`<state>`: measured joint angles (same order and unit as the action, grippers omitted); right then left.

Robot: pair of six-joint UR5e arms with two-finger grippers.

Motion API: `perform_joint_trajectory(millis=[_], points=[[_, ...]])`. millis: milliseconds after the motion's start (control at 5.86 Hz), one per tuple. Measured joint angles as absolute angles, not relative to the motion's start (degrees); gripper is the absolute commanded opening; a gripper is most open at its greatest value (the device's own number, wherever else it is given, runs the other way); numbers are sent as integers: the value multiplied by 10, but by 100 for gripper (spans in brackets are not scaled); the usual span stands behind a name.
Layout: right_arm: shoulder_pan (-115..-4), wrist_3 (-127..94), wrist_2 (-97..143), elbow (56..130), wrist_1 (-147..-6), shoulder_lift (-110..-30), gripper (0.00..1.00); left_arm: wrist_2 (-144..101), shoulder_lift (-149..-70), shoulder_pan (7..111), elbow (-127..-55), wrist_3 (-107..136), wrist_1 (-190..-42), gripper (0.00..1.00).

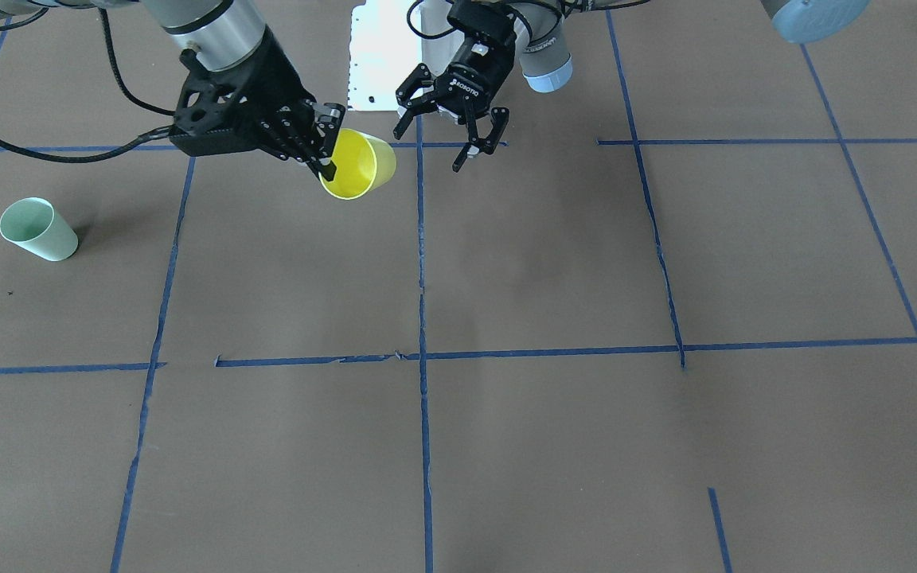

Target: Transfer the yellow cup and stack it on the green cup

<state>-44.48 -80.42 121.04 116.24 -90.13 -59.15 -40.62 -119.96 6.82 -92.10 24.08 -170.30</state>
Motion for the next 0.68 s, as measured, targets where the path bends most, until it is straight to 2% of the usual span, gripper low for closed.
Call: perform_joint_trajectory(millis=[341, 682], points=[[-498, -804, 1209, 1203, -901, -676, 0, -406, -1185, 96, -942, 241, -1704, 100], [-555, -800, 1204, 1262, -900, -797, 0, -390, -1138, 118, -951, 246, -1707, 100]])
